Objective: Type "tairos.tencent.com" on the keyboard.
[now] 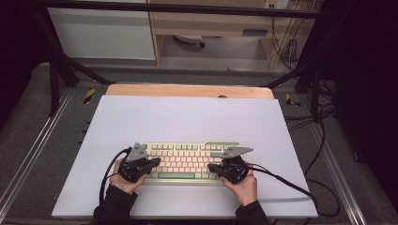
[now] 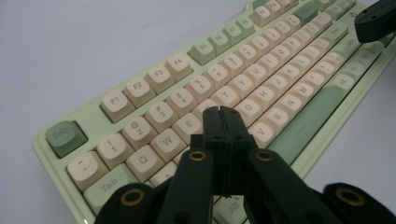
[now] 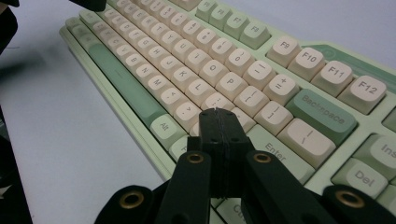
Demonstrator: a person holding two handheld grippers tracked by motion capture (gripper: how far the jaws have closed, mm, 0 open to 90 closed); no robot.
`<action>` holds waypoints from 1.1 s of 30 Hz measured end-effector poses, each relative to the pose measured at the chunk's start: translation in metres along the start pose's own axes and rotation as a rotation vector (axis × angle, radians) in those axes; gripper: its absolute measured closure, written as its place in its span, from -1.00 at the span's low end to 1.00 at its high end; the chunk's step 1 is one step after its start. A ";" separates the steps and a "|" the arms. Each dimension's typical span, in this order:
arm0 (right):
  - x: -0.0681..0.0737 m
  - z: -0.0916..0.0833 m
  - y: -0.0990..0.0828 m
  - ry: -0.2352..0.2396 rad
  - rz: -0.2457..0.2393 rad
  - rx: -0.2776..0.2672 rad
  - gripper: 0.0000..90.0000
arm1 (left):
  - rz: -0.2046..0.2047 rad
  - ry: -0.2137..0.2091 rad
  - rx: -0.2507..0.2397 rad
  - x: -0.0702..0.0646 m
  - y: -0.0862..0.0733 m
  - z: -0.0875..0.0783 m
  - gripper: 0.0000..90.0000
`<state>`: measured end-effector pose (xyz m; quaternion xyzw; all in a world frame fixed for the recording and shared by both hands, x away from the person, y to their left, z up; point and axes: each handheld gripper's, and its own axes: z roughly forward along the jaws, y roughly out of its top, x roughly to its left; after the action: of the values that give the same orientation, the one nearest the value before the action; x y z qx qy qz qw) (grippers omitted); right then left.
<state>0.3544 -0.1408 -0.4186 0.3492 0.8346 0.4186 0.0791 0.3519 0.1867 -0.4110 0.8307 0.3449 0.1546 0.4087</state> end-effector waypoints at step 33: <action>-0.006 -0.005 -0.008 -0.003 0.020 -0.008 1.00 | 0.011 0.034 0.031 -0.002 0.021 0.041 1.00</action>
<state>0.3526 -0.1512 -0.4221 0.3579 0.8292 0.4223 0.0774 0.3824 0.1525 -0.4197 0.8361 0.3496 0.1654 0.3891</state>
